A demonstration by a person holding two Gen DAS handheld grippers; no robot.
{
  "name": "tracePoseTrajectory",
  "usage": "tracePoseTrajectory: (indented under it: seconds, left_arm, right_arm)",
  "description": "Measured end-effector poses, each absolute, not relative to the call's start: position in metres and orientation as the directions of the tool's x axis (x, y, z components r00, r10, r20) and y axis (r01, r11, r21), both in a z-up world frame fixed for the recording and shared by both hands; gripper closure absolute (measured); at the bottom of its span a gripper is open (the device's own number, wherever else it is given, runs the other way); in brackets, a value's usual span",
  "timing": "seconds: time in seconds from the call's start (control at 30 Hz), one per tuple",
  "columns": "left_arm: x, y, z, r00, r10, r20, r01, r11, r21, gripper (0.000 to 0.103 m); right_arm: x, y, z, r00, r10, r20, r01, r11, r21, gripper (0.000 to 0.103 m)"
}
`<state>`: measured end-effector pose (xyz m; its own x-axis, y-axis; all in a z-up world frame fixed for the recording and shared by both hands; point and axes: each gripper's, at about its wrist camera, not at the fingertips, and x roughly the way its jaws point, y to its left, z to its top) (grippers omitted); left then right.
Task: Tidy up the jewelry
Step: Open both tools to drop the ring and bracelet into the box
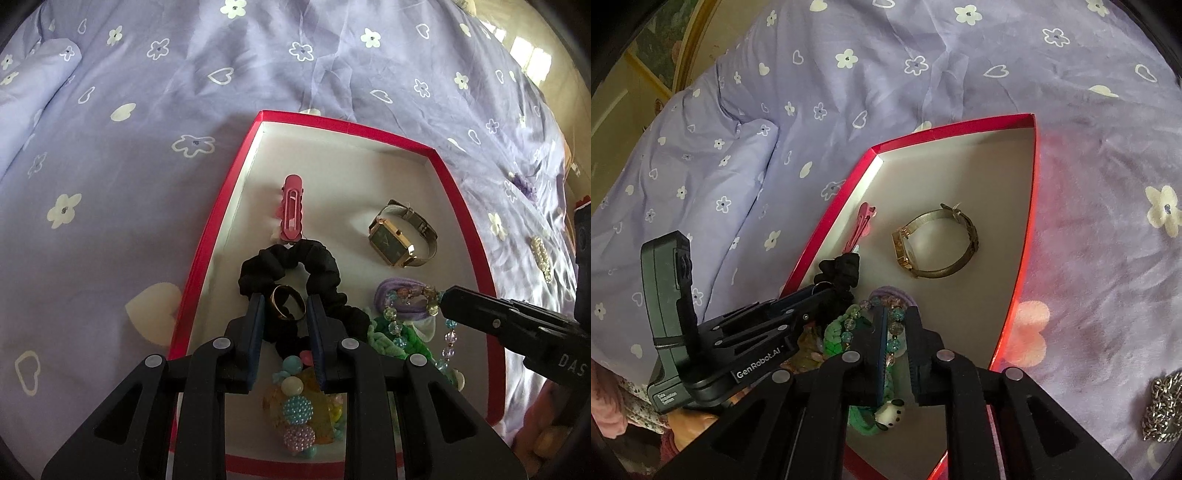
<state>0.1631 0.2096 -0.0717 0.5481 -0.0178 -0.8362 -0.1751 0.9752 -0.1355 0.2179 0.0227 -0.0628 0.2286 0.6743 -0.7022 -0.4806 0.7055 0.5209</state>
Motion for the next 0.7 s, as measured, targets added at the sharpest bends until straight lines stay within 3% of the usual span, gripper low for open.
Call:
tracePoseTrajectory:
  seconds: [0.23, 0.37, 0.53, 0.7]
  left_arm:
    - [0.1639, 0.2099, -0.0712, 0.547, -0.02, -0.837, -0.179, 0.974, -0.141, 0.082]
    - [0.1628, 0.2107, -0.0711, 0.545, -0.02, -0.838, -0.185, 0.972, -0.143, 0.075]
    - [0.1602, 0.2116, -0.0706, 0.543, -0.021, -0.839, -0.19, 0.971, -0.148, 0.071]
    - [0.1591, 0.2106, -0.0697, 0.544, -0.023, -0.839, -0.188, 0.971, -0.148, 0.071]
  right_arm:
    - [0.2181, 0.0242, -0.0627, 0.225, 0.67, -0.708, -0.483, 0.707, 0.516, 0.09]
    - [0.2178, 0.0249, -0.0621, 0.222, 0.67, -0.709, -0.485, 0.706, 0.516, 0.089]
    - [0.2168, 0.0236, -0.0603, 0.227, 0.672, -0.705, -0.486, 0.705, 0.516, 0.072]
    - [0.216, 0.0232, -0.0598, 0.227, 0.673, -0.704, -0.485, 0.705, 0.517, 0.072]
